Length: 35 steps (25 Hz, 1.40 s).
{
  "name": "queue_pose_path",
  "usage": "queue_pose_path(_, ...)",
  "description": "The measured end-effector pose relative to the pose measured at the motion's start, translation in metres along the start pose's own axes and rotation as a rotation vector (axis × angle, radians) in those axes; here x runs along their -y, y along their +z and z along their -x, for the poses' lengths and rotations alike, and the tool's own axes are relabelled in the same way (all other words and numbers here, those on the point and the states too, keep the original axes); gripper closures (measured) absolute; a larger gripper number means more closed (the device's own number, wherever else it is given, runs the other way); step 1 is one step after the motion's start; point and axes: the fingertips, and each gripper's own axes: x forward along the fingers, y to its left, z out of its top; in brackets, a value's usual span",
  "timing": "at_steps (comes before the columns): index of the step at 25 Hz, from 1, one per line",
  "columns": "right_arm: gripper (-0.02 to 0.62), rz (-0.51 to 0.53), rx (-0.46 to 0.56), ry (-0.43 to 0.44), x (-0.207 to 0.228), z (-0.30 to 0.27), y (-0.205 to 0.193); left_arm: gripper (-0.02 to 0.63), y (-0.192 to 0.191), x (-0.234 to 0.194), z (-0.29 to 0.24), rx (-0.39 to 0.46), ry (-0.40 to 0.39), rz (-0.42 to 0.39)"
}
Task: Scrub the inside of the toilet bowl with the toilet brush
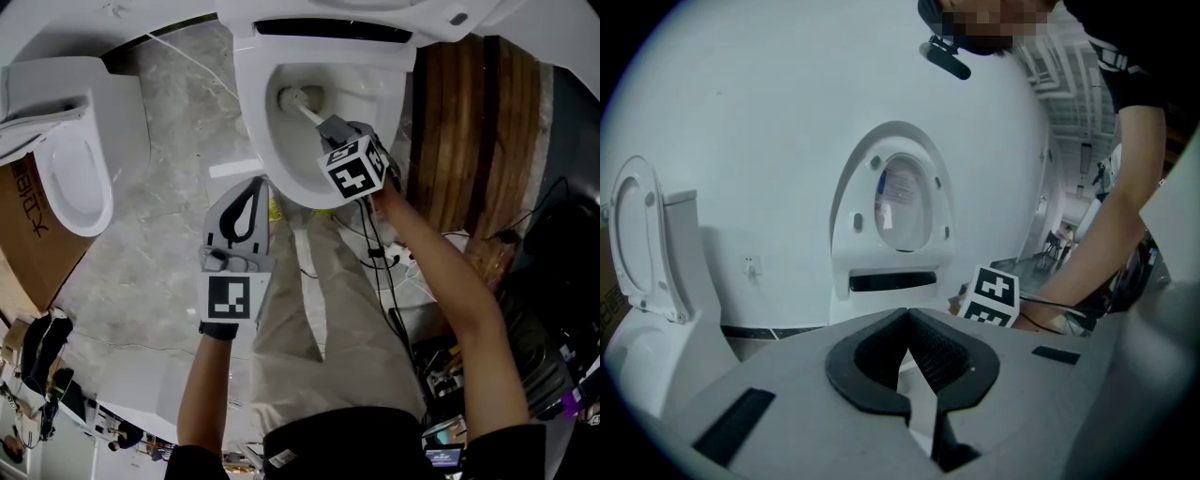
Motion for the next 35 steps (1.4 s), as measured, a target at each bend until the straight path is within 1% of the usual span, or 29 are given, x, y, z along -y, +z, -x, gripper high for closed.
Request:
queue_pose_path(4, 0.436, 0.007, 0.028, -0.042, 0.019, -0.001, 0.020, 0.588, 0.001, 0.002, -0.005, -0.007, -0.001, 0.007)
queue_pose_path(6, 0.436, 0.042, 0.034, -0.063, 0.027, 0.000, 0.025, 0.588, 0.001, 0.004, -0.008, -0.015, -0.005, 0.003)
queue_pose_path(9, 0.436, 0.113, 0.038, -0.110, 0.038, 0.002, 0.024, 0.588, 0.005, 0.008, -0.012, -0.004, -0.012, -0.003)
queue_pose_path(12, 0.436, 0.155, 0.029, -0.155, 0.047, 0.005, 0.019, 0.588, 0.006, 0.010, -0.014, -0.004, -0.014, 0.000)
queue_pose_path(15, 0.436, 0.173, 0.005, -0.205, 0.055, 0.008, 0.007, 0.588, 0.005, 0.011, -0.015, -0.009, -0.016, -0.004)
queue_pose_path(18, 0.436, 0.190, -0.040, -0.250, 0.062, 0.012, -0.013, 0.588, 0.003, 0.012, -0.015, -0.017, -0.012, -0.003)
queue_pose_path(20, 0.436, 0.191, -0.085, -0.257, 0.065, 0.015, -0.030, 0.588, 0.004, 0.013, -0.014, -0.009, -0.010, -0.002)
queue_pose_path(22, 0.436, 0.200, -0.133, -0.253, 0.064, 0.019, -0.047, 0.588, 0.005, 0.013, -0.013, -0.004, -0.011, 0.001)
queue_pose_path(24, 0.436, 0.238, -0.176, -0.242, 0.056, 0.024, -0.063, 0.586, 0.005, 0.013, -0.011, -0.002, -0.005, 0.011)
queue_pose_path(26, 0.436, 0.264, -0.210, -0.213, 0.044, 0.028, -0.077, 0.588, 0.006, 0.012, -0.010, 0.011, -0.002, 0.009)
queue_pose_path(28, 0.436, 0.241, -0.235, -0.162, 0.029, 0.032, -0.087, 0.588, 0.005, 0.012, -0.008, 0.017, -0.002, 0.009)
queue_pose_path(32, 0.436, 0.136, -0.259, -0.026, -0.004, 0.038, -0.092, 0.588, 0.001, 0.010, -0.002, 0.020, 0.005, 0.016)
queue_pose_path(33, 0.436, 0.131, -0.255, 0.003, -0.012, 0.039, -0.089, 0.588, -0.001, 0.010, 0.000, 0.017, 0.007, 0.015)
queue_pose_path(35, 0.436, 0.165, -0.238, 0.044, -0.023, 0.040, -0.081, 0.588, -0.005, 0.009, 0.002, 0.011, 0.007, 0.009)
